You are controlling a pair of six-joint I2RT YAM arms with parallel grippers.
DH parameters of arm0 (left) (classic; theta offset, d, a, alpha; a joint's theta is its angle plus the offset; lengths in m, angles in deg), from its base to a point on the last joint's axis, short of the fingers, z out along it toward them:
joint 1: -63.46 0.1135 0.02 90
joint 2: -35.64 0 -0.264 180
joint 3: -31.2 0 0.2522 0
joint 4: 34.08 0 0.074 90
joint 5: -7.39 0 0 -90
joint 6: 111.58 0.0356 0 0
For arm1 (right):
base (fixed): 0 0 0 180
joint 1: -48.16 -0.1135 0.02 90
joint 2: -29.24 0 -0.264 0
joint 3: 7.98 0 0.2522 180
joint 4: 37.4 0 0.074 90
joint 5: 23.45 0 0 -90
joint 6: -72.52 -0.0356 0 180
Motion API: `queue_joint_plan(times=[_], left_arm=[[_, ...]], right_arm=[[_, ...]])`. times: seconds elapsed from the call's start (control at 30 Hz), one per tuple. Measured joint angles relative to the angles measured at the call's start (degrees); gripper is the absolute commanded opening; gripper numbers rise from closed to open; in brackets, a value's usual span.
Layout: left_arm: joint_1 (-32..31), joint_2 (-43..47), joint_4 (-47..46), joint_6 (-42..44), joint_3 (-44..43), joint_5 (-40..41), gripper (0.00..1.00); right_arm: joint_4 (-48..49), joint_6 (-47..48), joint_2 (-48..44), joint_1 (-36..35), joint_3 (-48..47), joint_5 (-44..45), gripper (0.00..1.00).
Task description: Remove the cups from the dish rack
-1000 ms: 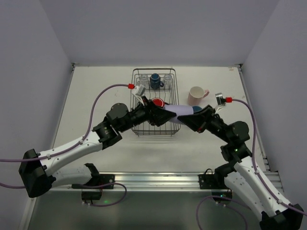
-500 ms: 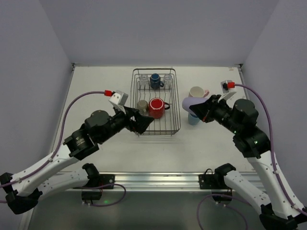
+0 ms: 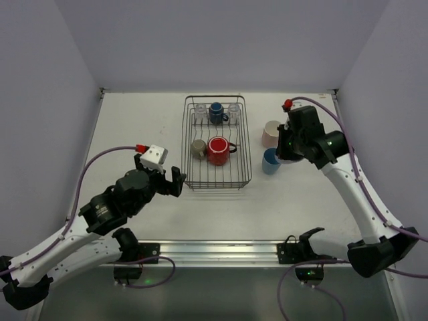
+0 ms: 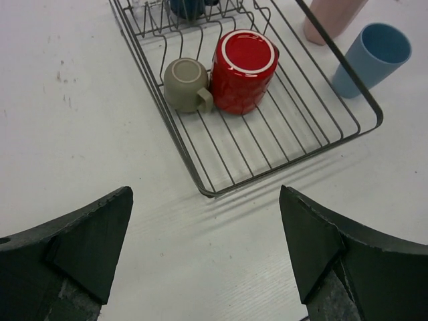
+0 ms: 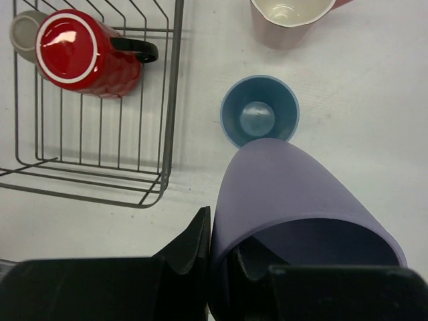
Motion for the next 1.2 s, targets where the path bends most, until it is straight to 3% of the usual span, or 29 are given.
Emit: queue_joint_plan(times=[0.23, 0.7, 1.2], left_arm=[[3.4, -0.9, -0.2, 1.5, 1.6, -3.7, 0.94], [4.2, 0.9, -1.2, 2.4, 1.6, -7.0, 0.94], [4.6, 0.0, -1.4, 2.4, 1.6, -8.7, 0.94]], right_arm=[[-2.2, 1.2, 10.1, -0.4, -7.4, 1.8, 0.00], [-1.7, 2.8, 21.9, -0.9, -10.5, 2.2, 0.00], [-0.6, 3.6, 26.0, -0.9, -9.9, 1.1, 0.00]])
